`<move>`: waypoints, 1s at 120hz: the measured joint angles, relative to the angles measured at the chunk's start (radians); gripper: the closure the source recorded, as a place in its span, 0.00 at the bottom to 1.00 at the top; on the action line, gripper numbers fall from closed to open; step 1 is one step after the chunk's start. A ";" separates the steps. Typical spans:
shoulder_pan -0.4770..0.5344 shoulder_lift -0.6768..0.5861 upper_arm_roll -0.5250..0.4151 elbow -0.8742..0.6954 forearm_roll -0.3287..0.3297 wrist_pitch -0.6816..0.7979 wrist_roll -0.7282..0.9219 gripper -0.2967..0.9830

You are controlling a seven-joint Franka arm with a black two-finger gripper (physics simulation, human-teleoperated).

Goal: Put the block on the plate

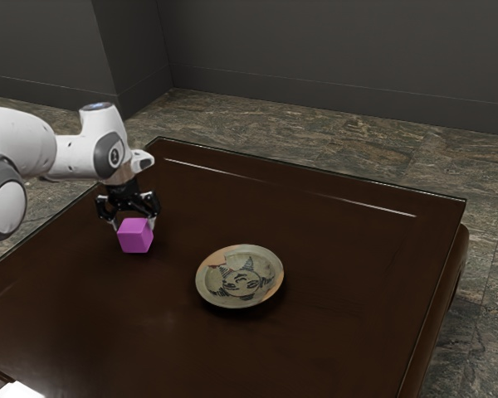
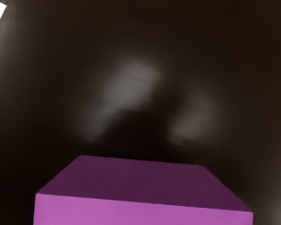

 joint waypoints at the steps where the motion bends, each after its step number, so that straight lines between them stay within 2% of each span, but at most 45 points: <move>1: 0.000 0.001 0.000 0.000 -0.001 0.000 0.000 0.23; 18: 0.001 0.005 0.001 -0.006 -0.008 0.007 0.002 0.26; 42: 0.001 0.009 0.001 -0.011 -0.021 0.015 0.002 0.39; 62: 0.000 0.007 0.001 -0.010 -0.020 0.022 -0.001 0.45; 95: -0.009 -0.026 -0.024 0.031 0.021 -0.013 -0.013 0.52; 106: -0.054 -0.044 -0.063 0.048 0.049 -0.045 -0.022 0.54; 120: -0.195 -0.063 -0.072 0.052 0.067 -0.091 -0.035 0.55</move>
